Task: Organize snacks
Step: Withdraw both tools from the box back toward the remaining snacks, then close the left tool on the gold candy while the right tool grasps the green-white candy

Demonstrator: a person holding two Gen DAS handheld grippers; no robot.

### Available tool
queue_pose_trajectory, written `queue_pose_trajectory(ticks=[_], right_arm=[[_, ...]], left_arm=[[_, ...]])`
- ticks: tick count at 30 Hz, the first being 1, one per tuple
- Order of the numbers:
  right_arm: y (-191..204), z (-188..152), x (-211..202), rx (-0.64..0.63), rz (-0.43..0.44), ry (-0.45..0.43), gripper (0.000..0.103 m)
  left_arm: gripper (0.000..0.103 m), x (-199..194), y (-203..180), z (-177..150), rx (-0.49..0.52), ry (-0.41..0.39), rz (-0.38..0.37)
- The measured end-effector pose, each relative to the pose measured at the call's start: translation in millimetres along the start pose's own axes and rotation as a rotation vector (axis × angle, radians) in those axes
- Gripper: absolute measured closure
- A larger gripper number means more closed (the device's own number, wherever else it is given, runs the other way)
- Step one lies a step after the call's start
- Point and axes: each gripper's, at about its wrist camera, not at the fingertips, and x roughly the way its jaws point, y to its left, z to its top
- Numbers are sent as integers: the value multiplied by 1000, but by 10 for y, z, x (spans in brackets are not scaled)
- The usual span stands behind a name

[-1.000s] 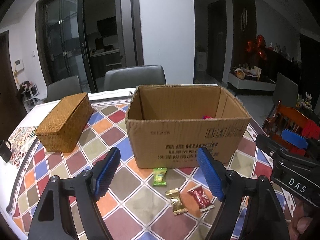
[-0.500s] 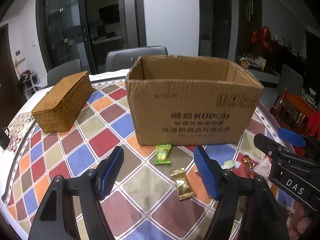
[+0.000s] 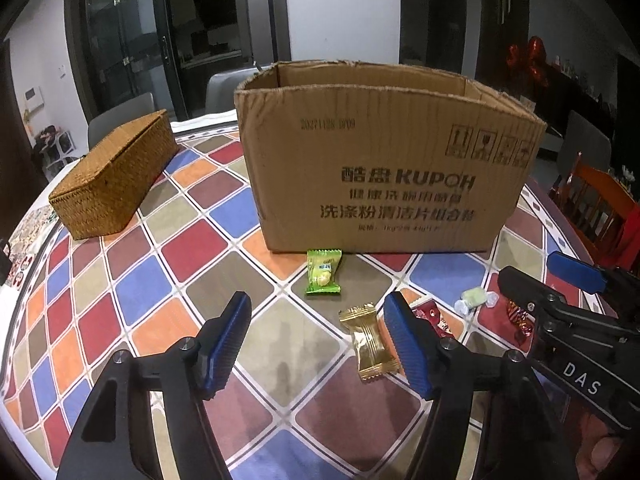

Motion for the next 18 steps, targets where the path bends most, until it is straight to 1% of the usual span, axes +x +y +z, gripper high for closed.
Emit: queue_pose_trajectory(ticks=[4, 6, 10, 12, 18], right_arm=[[-3, -25, 79, -4, 5, 18, 42], [-1, -30, 119, -6, 8, 29, 45], [18, -65, 217, -12, 17, 52, 45], [26, -83, 256, -17, 21, 63, 45], [22, -105, 376, -16, 31, 87, 46]], left_arm=[[35, 78, -27, -33, 3, 17, -9], [35, 119, -44, -54, 5, 26, -13], [35, 215, -108, -97, 16, 49, -21], [38, 255, -127, -112, 16, 59, -23], [42, 363, -139, -159, 15, 90, -26]])
